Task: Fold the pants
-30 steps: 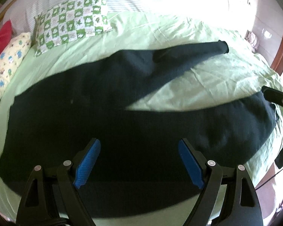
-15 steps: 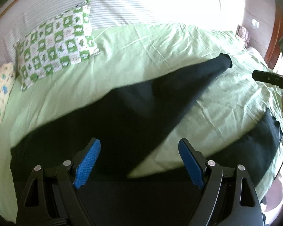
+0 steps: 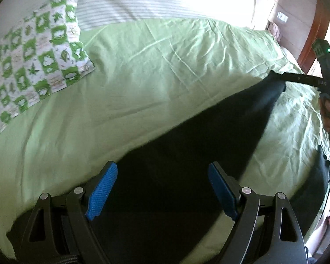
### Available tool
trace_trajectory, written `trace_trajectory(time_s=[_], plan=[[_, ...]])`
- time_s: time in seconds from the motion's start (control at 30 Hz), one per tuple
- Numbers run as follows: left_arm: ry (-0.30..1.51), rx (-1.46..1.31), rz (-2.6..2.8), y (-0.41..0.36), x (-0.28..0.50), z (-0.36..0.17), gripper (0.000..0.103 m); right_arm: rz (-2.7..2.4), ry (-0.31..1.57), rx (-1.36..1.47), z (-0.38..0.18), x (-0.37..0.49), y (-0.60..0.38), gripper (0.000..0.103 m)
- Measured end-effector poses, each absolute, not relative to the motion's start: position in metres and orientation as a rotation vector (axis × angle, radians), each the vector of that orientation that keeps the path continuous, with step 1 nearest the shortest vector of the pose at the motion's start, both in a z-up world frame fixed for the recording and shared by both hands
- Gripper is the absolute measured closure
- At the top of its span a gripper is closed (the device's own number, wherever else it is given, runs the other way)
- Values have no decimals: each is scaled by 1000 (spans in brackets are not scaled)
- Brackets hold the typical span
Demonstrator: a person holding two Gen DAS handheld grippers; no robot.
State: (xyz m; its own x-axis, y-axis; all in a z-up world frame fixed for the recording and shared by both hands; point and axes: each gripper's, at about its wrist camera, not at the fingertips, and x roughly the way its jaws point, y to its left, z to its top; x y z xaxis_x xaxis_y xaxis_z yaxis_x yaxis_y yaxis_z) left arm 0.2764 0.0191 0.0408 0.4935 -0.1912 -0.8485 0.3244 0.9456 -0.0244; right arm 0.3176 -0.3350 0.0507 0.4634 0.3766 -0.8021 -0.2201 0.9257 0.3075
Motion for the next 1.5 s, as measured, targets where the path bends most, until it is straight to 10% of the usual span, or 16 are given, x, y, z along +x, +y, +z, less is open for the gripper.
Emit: trace_trajectory(time_s=[0.2,0.5,0.67,0.73,1.5], plan=[[1072,160,-404,21,311,25,18,371,1067,170,38,345,-336,45],[1181,307,-454,-7,332,-10,36,424,1095,171,32,350,-331,98],[1186,306,-504,-14,322,-7,89,454,1070,168,42,338,-331,100],[1163,311,-507,-15,314,0,94,467,1051,183,48,333,-334,100],[997,211,-571,-30,131,69,97,527,979,303,93,196,-373,100]])
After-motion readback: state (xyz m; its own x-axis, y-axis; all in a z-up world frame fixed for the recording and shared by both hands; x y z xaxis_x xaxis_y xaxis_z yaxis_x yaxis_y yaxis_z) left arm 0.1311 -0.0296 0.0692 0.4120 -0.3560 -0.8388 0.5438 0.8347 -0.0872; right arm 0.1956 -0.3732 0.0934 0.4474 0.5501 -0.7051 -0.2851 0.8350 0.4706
